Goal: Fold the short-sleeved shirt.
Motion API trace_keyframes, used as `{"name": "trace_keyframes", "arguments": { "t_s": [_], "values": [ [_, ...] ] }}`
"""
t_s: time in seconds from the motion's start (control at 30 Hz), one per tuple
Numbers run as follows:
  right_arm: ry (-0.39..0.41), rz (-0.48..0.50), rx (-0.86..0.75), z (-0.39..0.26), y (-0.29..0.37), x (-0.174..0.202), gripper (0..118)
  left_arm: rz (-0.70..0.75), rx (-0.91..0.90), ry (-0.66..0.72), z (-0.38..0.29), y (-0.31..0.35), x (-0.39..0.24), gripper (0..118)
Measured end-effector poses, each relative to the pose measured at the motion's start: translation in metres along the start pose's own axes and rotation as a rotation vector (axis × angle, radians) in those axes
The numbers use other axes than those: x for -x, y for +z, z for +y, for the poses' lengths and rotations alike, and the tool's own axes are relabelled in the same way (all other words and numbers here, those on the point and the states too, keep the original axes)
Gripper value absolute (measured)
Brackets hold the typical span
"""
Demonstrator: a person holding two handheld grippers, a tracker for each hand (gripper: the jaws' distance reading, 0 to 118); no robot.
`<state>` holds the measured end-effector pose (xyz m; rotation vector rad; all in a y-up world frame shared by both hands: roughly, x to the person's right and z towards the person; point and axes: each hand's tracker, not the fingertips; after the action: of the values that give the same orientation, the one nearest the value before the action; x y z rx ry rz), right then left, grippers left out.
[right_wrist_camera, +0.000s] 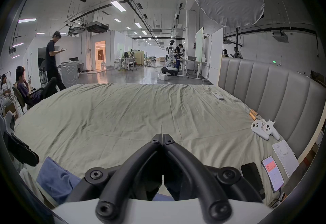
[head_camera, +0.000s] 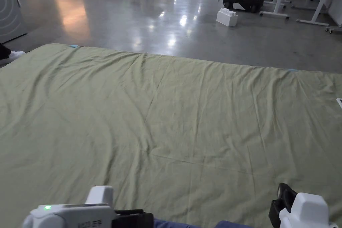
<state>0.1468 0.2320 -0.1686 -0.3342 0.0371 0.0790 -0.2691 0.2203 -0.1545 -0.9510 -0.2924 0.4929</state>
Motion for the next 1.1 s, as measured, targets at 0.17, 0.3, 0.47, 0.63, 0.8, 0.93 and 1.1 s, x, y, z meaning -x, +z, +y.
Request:
{"name": "trace_keyframes", "arguments": {
  "t_s": [0.17, 0.3, 0.47, 0.63, 0.8, 0.93, 1.1],
  "values": [
    [0.006, 0.007, -0.015, 0.007, 0.000, 0.004, 1, 0.033, 0.033, 0.038, 0.000, 0.004, 0.071, 83],
    [0.014, 0.009, -0.019, 0.009, 0.001, 0.008, 1, -0.036, 0.116, 0.148, -0.010, -0.018, 0.118, 82],
    [0.019, -0.006, 0.050, 0.007, -0.003, 0.008, 1, -0.294, 0.040, 0.252, -0.020, -0.032, 0.152, 81],
    [0.032, 0.004, 0.031, 0.004, -0.004, 0.015, 1, -0.397, 0.082, 0.358, -0.032, -0.061, 0.155, 47],
    [0.030, -0.005, 0.030, 0.009, -0.002, 0.017, 1, -0.355, 0.070, 0.303, -0.037, -0.076, 0.146, 22],
    [0.033, -0.008, 0.018, 0.009, 0.000, 0.015, 1, -0.331, 0.068, 0.248, -0.031, -0.067, 0.139, 16],
    [0.031, -0.007, 0.011, 0.010, 0.002, 0.015, 1, -0.315, 0.048, 0.190, -0.017, -0.042, 0.123, 14]
  ]
}}
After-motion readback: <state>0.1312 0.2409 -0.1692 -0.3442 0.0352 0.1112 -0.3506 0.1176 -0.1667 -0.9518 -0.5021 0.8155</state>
